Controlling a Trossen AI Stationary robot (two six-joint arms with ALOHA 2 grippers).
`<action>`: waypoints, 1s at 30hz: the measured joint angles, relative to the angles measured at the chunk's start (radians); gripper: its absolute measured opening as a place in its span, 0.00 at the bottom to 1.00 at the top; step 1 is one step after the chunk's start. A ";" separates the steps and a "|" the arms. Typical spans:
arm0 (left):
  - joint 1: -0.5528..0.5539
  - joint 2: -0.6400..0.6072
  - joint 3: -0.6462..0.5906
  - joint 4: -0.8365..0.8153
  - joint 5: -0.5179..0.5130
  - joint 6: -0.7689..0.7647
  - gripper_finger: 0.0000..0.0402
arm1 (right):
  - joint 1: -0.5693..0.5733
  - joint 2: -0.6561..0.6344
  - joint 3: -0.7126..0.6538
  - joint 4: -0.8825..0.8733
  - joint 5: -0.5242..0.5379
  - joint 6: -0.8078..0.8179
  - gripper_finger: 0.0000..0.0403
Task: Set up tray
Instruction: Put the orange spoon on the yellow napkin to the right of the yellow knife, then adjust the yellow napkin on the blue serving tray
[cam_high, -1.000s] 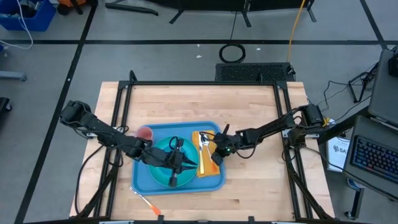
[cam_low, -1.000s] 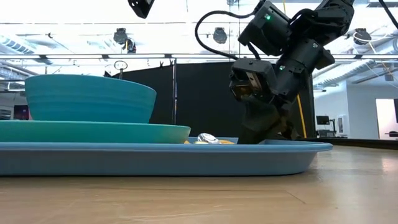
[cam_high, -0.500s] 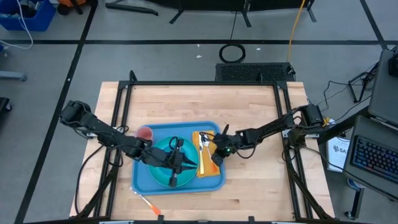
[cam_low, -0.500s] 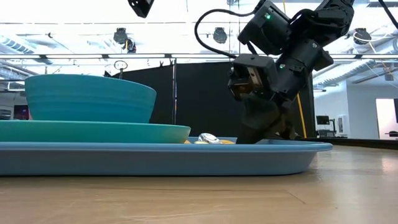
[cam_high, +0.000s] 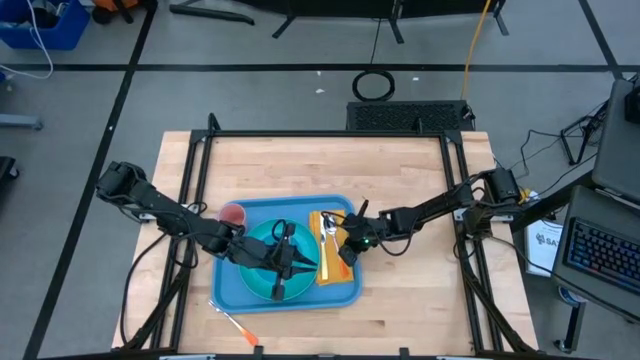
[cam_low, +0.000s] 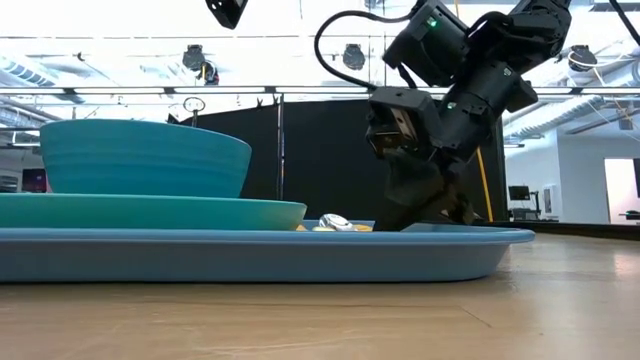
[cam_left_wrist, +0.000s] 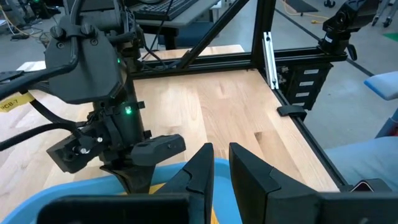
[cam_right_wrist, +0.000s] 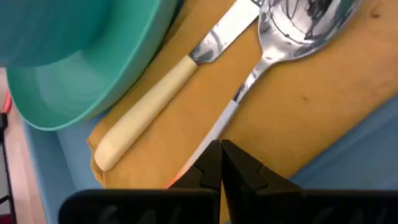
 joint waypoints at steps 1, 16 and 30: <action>0.000 0.000 0.000 0.000 0.000 0.000 0.13 | 0.000 0.000 0.000 -0.001 0.000 0.002 0.00; 0.000 0.000 0.001 -0.001 0.000 0.009 0.13 | 0.000 0.126 0.093 0.023 -0.081 0.033 0.00; 0.000 0.000 0.001 -0.008 0.000 0.012 0.13 | 0.000 0.126 0.129 0.070 -0.092 -0.003 0.00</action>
